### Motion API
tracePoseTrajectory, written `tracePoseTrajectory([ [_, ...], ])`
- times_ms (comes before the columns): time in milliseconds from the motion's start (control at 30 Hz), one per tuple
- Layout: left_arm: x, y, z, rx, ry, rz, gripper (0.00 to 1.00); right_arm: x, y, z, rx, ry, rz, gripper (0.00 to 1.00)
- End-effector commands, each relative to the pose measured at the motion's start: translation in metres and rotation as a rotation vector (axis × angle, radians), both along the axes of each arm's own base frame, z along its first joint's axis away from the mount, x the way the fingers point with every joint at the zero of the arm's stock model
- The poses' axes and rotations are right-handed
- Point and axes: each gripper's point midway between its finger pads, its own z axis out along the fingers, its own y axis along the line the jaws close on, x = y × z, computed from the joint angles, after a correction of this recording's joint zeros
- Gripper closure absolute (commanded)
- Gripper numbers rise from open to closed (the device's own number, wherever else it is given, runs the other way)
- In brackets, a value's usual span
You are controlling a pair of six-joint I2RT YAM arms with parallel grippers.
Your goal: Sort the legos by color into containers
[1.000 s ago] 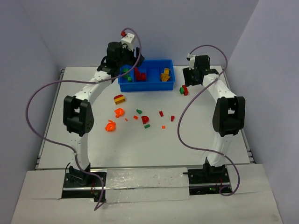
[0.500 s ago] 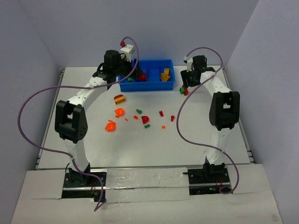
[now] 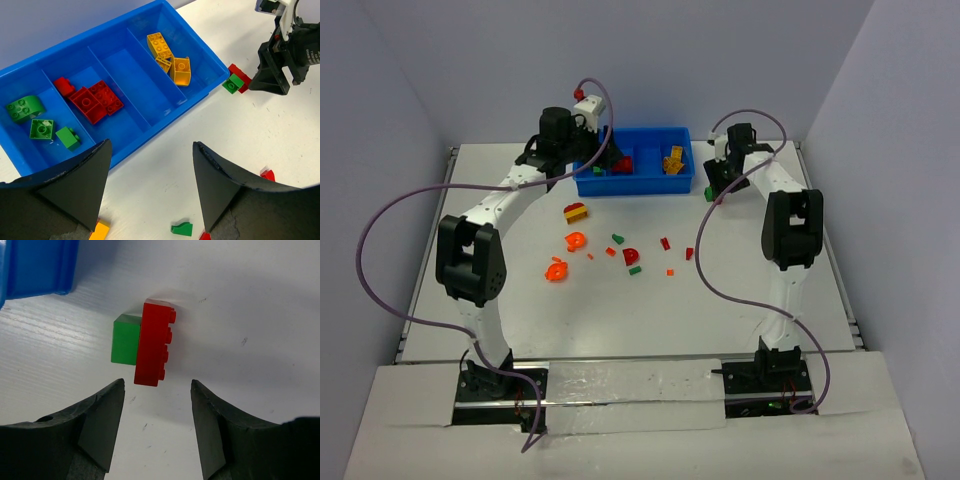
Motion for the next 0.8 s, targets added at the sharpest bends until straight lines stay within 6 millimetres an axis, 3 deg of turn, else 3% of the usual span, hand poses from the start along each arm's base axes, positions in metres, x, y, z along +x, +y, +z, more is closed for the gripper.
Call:
tracePoseTrajectory([
  [0,-0.006,0.001,0.029,-0.040,-0.039,-0.016,0.25,0.007,-0.006,0.002,-0.037,-0.009,0.033,0.38],
  [300,-0.002,0.002,0.024,-0.047,-0.021,-0.013,0.25,0.014,-0.004,-0.008,-0.033,0.000,0.023,0.41],
  [767,-0.003,0.004,0.020,-0.045,-0.010,-0.008,0.26,0.026,0.003,-0.017,-0.031,-0.009,0.033,0.53],
])
